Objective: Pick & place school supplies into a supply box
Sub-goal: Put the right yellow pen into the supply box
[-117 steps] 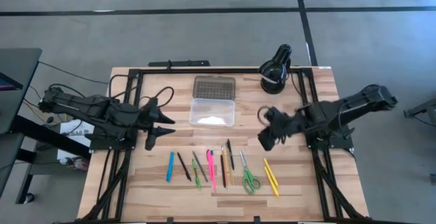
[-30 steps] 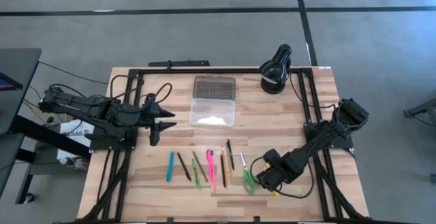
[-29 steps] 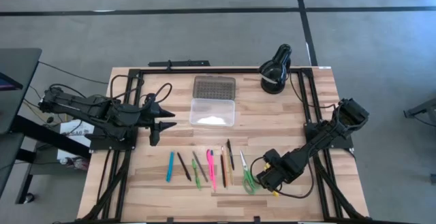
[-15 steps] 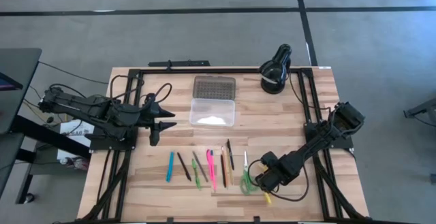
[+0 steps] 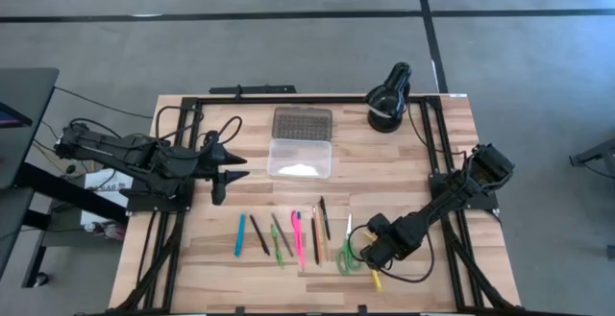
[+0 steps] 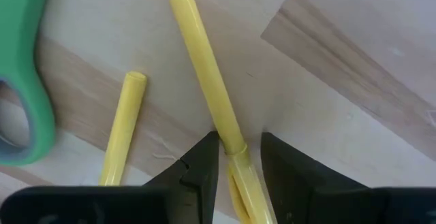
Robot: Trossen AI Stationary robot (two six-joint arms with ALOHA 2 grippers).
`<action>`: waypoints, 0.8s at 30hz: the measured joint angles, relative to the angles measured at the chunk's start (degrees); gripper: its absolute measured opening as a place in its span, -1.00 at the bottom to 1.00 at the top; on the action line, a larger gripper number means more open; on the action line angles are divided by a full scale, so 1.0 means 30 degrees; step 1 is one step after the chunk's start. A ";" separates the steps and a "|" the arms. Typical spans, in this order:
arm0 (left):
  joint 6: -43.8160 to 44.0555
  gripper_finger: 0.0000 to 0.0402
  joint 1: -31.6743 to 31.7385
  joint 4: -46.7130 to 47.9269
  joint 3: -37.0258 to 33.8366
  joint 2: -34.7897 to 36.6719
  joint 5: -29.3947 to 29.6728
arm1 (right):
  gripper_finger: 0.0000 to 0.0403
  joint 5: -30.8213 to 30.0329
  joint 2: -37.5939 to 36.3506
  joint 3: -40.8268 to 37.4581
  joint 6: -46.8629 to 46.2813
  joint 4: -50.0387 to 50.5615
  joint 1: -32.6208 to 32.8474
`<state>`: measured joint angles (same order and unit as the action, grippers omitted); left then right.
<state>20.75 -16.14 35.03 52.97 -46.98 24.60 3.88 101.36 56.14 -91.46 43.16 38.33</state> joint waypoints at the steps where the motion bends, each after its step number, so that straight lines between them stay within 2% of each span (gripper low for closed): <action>1: 0.0000 -0.24 0.0000 -0.0004 0.0000 0.0000 0.0018 | -0.50 0.0008 0.0006 0.0000 0.0000 0.0000 0.0007; 13: 0.0051 -0.24 0.0000 0.0000 0.0000 0.0000 0.0035 | -0.52 0.0434 0.0022 0.0000 -0.0007 0.0085 -0.0174; 24: -0.0145 -0.24 0.0000 0.0000 0.0000 0.0000 0.0442 | -0.81 0.0923 0.0036 -0.0007 0.1075 0.0354 -0.0825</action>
<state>20.32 -16.14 35.03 52.97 -46.98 25.93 6.65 101.47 56.12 -88.24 44.22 35.85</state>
